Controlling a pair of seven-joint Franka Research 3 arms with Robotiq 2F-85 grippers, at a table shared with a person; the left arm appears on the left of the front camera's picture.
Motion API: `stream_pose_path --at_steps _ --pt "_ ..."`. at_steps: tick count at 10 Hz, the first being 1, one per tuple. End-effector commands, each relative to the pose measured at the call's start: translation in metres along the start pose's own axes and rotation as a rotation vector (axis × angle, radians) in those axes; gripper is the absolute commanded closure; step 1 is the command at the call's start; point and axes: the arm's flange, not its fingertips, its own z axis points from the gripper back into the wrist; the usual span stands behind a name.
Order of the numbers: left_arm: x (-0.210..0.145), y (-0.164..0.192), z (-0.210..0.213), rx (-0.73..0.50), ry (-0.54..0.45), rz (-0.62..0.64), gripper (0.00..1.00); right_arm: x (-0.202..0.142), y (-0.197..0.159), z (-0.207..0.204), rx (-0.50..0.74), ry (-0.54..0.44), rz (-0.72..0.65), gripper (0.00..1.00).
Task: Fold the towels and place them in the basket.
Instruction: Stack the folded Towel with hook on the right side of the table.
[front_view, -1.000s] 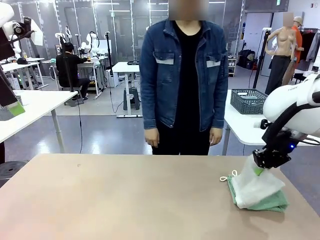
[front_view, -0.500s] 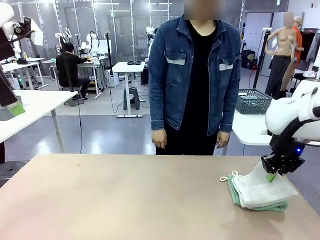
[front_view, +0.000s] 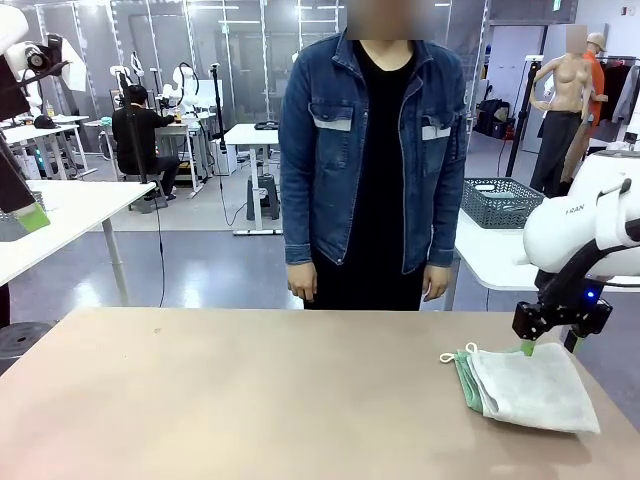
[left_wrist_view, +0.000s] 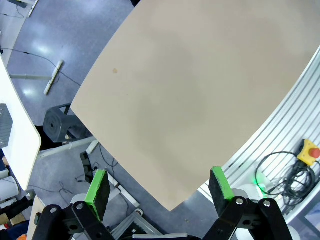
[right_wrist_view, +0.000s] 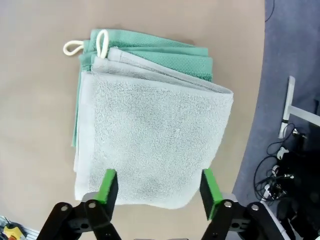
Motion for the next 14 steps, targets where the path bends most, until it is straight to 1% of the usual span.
stream_pose_path --at_steps 1,2,12,13,14 --pt "0.000 0.000 0.001 0.027 0.005 0.008 0.00 0.011 0.015 -0.012 -0.051 0.007 -0.013 0.32" --pt "0.000 0.000 0.001 0.027 0.005 0.008 0.00 0.000 0.000 0.000 0.000 0.000 0.000 0.32" --pt "0.000 0.000 0.001 0.027 0.005 0.008 0.00 0.001 0.002 -0.002 -0.007 0.002 -0.002 0.31" --pt "0.000 0.000 0.001 0.027 0.005 0.008 0.00 -0.021 0.004 0.045 0.030 -0.061 0.039 0.31" --pt "0.000 0.000 0.001 0.027 0.005 0.008 0.00 -0.039 0.009 0.106 0.012 -0.155 0.086 0.31"
